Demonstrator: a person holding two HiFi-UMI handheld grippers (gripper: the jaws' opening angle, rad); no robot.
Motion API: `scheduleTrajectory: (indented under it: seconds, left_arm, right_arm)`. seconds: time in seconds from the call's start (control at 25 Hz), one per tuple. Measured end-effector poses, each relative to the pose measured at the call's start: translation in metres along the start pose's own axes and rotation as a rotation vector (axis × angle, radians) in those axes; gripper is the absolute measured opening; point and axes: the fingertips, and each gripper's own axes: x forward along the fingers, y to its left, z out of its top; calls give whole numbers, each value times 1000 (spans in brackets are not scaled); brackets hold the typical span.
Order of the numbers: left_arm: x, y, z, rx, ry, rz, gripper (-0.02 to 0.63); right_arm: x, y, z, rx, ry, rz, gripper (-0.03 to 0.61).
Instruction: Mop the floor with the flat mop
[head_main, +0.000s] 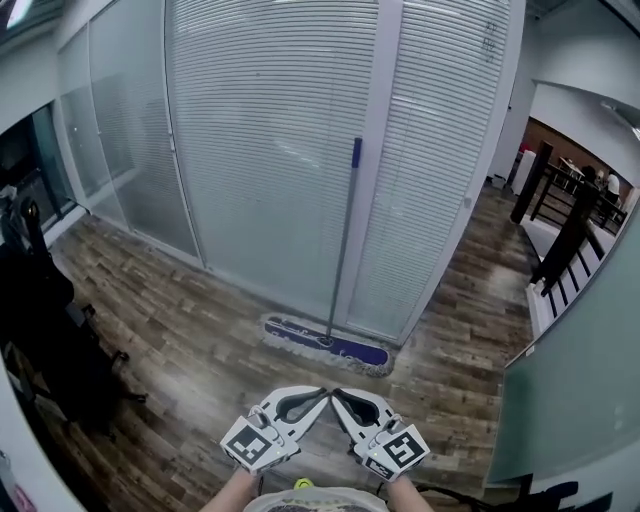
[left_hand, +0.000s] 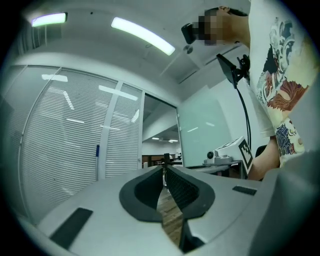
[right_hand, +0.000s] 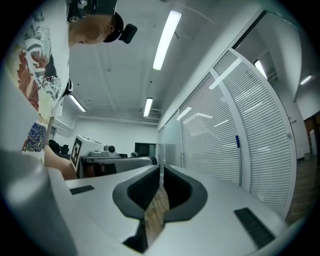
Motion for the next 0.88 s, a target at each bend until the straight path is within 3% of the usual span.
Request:
scheduleTrajectory:
  seconds: [0.2, 0.52, 0.88]
  left_arm:
    - [-20, 21, -2, -61, -22, 37, 32]
    - [-37, 39, -28, -73, 9, 64, 32]
    - [-4, 117, -44, -40, 55, 123, 32]
  right_arm:
    - [24, 12, -1, -76, 29, -3, 37]
    - [48, 14, -24, -91, 99, 20, 38]
    - [110, -45, -37, -11, 98, 68, 38]
